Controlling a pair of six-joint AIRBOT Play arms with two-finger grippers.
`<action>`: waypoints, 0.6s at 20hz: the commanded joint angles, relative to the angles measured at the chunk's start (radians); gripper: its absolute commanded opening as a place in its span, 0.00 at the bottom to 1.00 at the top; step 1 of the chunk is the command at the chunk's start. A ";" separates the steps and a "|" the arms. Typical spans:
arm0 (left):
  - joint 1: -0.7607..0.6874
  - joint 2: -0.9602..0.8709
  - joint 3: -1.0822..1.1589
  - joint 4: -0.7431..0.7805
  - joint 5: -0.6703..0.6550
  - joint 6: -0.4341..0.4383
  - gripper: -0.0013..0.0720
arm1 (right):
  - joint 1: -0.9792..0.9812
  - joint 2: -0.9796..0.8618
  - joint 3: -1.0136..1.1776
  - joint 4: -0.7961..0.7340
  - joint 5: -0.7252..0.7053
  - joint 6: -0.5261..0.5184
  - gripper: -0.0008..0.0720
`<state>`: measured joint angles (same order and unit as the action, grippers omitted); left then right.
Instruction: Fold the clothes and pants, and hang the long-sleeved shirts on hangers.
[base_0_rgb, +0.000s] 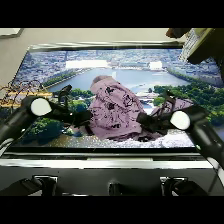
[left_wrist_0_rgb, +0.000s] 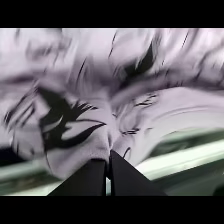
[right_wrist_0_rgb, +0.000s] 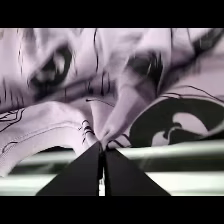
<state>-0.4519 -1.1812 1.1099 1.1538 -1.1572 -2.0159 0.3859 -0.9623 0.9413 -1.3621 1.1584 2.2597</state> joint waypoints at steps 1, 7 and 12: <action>0.048 -0.138 0.002 -0.083 0.142 0.034 0.05 | 0.005 -0.152 -0.006 -0.027 -0.156 0.069 0.06; 0.060 -0.288 0.005 -0.115 0.236 0.072 0.05 | 0.005 -0.308 -0.006 -0.024 -0.289 0.111 0.14; 0.146 -0.239 0.068 -0.082 0.195 0.171 0.66 | -0.075 -0.268 0.104 -0.071 -0.109 -0.035 0.76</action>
<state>-0.3515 -1.4376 1.1439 1.0504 -0.9440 -1.9064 0.3576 -1.2449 0.9852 -1.4113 0.9493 2.3280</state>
